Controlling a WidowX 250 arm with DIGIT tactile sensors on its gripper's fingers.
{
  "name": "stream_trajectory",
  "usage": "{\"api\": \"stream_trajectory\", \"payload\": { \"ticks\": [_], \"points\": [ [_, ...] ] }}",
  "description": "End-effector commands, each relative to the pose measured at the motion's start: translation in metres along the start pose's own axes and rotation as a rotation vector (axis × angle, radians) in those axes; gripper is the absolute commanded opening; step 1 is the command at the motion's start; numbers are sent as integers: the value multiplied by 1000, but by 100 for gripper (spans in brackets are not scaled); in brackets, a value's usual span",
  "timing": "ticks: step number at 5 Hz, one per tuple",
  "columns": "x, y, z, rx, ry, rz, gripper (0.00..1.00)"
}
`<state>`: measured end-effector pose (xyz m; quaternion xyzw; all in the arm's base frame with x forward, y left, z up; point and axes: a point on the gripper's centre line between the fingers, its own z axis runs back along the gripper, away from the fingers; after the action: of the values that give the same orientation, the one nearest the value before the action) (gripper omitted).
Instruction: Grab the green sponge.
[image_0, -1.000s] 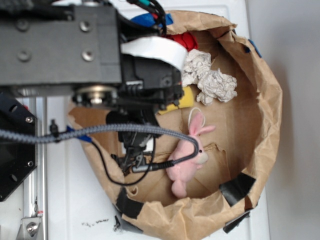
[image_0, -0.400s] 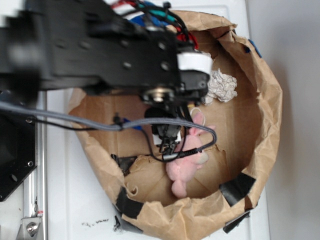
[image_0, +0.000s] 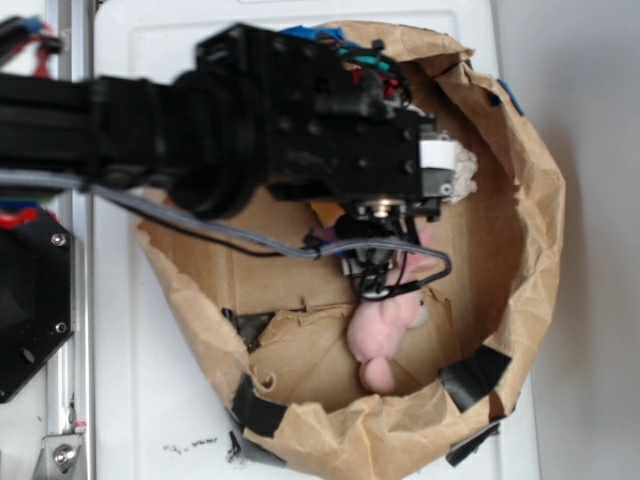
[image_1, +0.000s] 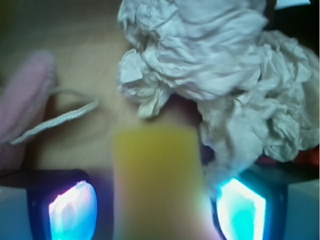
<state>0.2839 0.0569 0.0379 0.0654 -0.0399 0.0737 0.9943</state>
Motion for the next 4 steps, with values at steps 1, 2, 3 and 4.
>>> {"api": "stream_trajectory", "payload": {
  "ticks": [1,2,3,4],
  "points": [
    [24,-5,5,0,-45,24,0],
    [19,-4,9,5,-63,13,0],
    [12,2,26,-4,-71,18,0],
    [2,10,55,-52,-94,24,0]
  ]
}}
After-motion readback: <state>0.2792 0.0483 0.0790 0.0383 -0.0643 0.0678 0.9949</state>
